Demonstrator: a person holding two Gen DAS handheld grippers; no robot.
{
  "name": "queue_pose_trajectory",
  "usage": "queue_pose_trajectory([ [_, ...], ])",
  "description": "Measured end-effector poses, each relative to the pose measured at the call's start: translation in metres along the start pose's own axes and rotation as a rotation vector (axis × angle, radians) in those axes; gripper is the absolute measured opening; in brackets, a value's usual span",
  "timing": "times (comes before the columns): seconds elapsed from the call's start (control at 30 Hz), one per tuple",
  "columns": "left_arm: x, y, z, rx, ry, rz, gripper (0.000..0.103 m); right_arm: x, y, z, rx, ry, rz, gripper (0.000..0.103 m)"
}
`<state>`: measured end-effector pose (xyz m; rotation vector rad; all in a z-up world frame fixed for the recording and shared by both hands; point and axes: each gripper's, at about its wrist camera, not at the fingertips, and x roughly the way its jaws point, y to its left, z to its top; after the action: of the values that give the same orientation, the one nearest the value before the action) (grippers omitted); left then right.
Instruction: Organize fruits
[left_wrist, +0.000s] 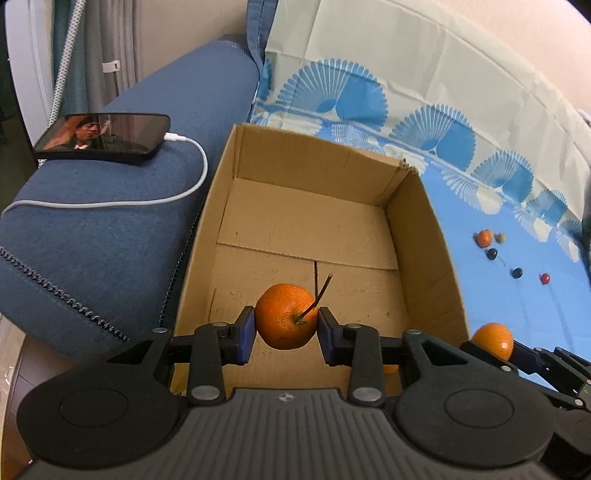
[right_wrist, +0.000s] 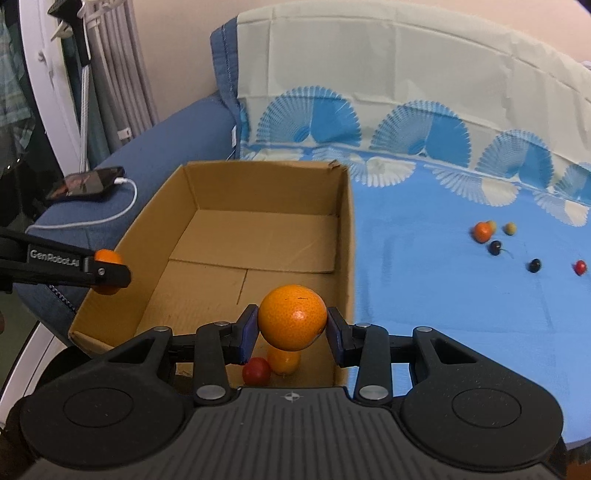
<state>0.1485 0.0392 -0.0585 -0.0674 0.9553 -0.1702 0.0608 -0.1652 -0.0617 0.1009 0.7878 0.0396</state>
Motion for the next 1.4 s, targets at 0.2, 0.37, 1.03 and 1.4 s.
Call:
queue_pose_trajectory([
  [0.2, 0.022, -0.007, 0.005, 0.053, 0.037, 0.027, 0.039, 0.026, 0.01, 0.0, -0.031, 0.039, 0.019, 0.041],
  [0.37, 0.043, -0.013, 0.005, 0.091, 0.076, 0.051, 0.039, 0.045, 0.015, -0.001, -0.055, 0.072, 0.025, 0.041],
  [1.03, 0.089, -0.023, -0.001, 0.152, 0.151, 0.085, 0.05, 0.091, 0.012, -0.005, -0.069, 0.151, 0.001, 0.041],
  [1.4, 0.074, -0.025, 0.003, 0.156, 0.128, 0.151, 0.103, 0.059, 0.013, -0.003, -0.081, 0.125, 0.017, 0.085],
])
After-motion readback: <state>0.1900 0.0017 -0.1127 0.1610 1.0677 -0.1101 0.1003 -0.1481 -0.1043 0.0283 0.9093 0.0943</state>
